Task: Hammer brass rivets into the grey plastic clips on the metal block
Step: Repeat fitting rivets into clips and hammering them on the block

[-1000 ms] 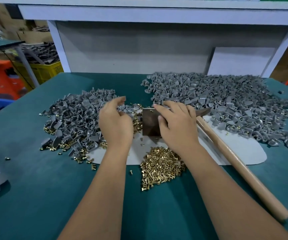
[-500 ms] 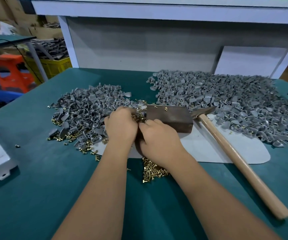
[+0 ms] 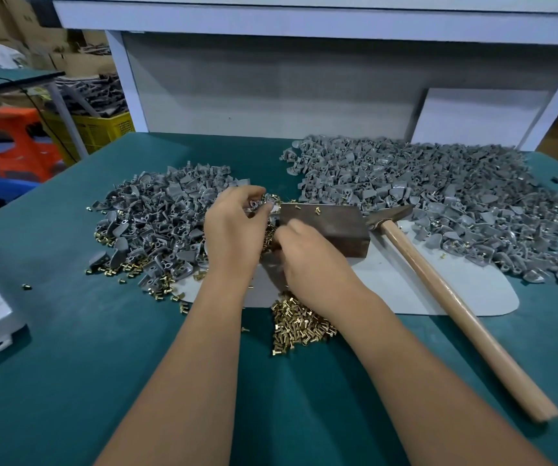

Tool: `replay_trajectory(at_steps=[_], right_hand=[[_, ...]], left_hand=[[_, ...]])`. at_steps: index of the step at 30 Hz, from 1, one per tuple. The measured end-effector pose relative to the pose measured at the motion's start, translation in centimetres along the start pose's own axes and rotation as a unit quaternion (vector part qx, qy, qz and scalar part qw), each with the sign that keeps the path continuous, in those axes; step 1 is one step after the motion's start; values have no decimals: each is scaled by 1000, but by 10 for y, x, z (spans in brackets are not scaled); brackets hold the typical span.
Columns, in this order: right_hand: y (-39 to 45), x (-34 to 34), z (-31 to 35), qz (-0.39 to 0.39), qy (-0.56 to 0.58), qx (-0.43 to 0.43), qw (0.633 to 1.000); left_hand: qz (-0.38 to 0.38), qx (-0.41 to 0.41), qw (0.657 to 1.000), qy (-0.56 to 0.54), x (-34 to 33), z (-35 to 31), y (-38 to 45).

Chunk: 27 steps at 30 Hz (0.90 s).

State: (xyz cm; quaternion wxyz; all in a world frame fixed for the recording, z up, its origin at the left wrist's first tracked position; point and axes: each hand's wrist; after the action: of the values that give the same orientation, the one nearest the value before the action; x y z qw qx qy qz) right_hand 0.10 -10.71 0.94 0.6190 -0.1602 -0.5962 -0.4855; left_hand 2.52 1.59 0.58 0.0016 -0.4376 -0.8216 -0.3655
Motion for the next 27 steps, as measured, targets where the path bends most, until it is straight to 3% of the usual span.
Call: replay_trajectory(at_steps=[5, 7, 15, 22, 27], right_hand=[[4, 14, -14, -237, 58, -100, 965], [3, 18, -26, -282, 78, -147, 945], [-2, 17, -50, -281, 106, -249, 921], [-1, 16, -51, -286, 142, -252, 914], [-1, 15, -53, -290, 149, -256, 910]], left_hand=[[18, -3, 998, -68, -7, -8, -5], [46, 0, 996, -77, -15, -14, -8], [162, 48, 981, -90, -32, -20, -14], [128, 92, 977, -146, -23, -19, -8], [108, 73, 989, -62, -23, -18, -8]])
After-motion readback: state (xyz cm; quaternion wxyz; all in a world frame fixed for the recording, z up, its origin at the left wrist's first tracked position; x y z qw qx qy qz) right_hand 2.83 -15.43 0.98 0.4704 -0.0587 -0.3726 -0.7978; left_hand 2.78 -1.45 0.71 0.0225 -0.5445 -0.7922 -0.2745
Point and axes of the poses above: each hand's wrist, its own y-axis towards the middle knuckle, its own x-axis out of the back of the hand, z = x × y, and after that the axes turned 1 degree about -z, right-handed
